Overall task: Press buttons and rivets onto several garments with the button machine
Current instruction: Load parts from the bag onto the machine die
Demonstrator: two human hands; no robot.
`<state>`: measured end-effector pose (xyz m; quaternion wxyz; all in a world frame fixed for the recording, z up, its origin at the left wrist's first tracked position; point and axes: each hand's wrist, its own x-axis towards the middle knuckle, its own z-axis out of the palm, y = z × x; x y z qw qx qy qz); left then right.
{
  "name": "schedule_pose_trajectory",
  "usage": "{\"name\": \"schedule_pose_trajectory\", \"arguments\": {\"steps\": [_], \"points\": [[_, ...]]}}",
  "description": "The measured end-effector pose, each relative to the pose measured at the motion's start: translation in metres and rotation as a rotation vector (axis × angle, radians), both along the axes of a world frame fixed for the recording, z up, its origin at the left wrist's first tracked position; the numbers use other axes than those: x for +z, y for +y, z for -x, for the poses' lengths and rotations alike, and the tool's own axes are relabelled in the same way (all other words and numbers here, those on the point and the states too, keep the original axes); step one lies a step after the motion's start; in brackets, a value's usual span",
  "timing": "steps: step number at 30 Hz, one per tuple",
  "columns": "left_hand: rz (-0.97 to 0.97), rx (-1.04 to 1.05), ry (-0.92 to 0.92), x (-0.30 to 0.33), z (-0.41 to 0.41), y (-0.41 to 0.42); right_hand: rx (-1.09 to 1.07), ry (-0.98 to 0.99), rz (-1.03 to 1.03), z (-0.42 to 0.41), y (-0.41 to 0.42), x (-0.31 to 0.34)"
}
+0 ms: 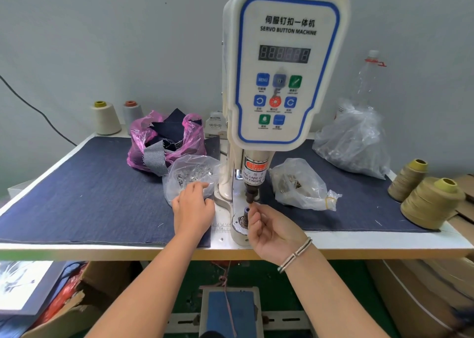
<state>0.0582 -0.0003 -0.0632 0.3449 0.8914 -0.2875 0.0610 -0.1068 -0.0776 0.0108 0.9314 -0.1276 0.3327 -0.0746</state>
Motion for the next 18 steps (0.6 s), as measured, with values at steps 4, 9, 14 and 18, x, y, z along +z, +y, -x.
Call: {"name": "schedule_pose_trajectory", "arguments": {"steps": [4,9,14,18], "points": [[0.004,0.007,-0.002,0.0,0.0,0.0,-0.048,-0.012,-0.05,0.001,0.003,0.003],[-0.008,0.023,-0.01,0.001,0.001,-0.001,-0.07,-0.033,-0.026,0.001,0.002,0.003],[-0.035,0.061,-0.119,0.006,0.002,-0.004,0.011,0.082,0.546,0.0,-0.019,-0.006],[-0.063,0.094,-0.245,0.018,-0.011,-0.005,-0.049,0.317,1.098,-0.014,-0.062,-0.013]]}}
